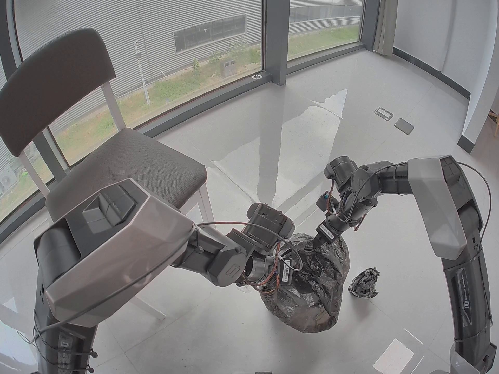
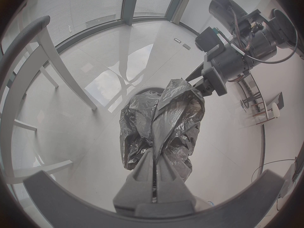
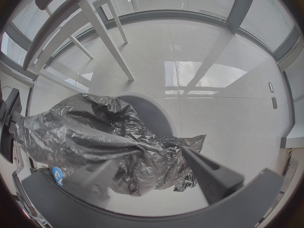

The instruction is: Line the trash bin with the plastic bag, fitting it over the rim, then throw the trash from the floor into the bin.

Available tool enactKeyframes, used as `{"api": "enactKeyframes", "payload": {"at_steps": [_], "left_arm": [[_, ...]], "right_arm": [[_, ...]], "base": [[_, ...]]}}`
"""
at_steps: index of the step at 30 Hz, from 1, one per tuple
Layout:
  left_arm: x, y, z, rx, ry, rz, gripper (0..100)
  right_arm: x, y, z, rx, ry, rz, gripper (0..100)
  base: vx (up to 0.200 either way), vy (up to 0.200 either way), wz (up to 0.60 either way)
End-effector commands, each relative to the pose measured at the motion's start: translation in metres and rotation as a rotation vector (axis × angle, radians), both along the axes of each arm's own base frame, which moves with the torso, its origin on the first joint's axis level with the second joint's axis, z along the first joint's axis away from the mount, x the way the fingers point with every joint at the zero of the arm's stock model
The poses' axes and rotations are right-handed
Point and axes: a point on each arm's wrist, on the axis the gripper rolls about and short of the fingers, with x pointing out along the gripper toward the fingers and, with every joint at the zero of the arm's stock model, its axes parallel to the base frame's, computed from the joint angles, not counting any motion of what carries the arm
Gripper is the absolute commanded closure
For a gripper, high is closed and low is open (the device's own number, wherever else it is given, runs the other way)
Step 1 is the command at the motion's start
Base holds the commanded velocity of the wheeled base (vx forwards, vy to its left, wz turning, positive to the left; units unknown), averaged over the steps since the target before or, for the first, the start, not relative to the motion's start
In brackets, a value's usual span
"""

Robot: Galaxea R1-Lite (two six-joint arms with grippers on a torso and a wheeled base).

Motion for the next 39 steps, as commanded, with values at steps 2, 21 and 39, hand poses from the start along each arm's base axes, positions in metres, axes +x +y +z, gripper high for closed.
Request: {"api": "enactKeyframes", "payload": {"at_steps": [2,21,39], "left_arm": [[0.0,0.002,0.0,-0.001,0.002,0.006,100],[0.005,0.006,0.006,-0.018,-0.008,0.027,100],[0.004,0.008,0.011,-0.025,-0.017,0.028,100]], "right_arm": [[-0.004,-0.003,0.038,0.035,-0.072,0.0,0],[-0.091,-0.03,-0.002,0.01,0.009,0.087,0],[-0.092,-0.031,-0.045,-0.034,0.096,0.072,0]], "base": [[0.0,0.0,0.0],[0.0,0.0,0.0],[0.0,0.0,0.0]]}}
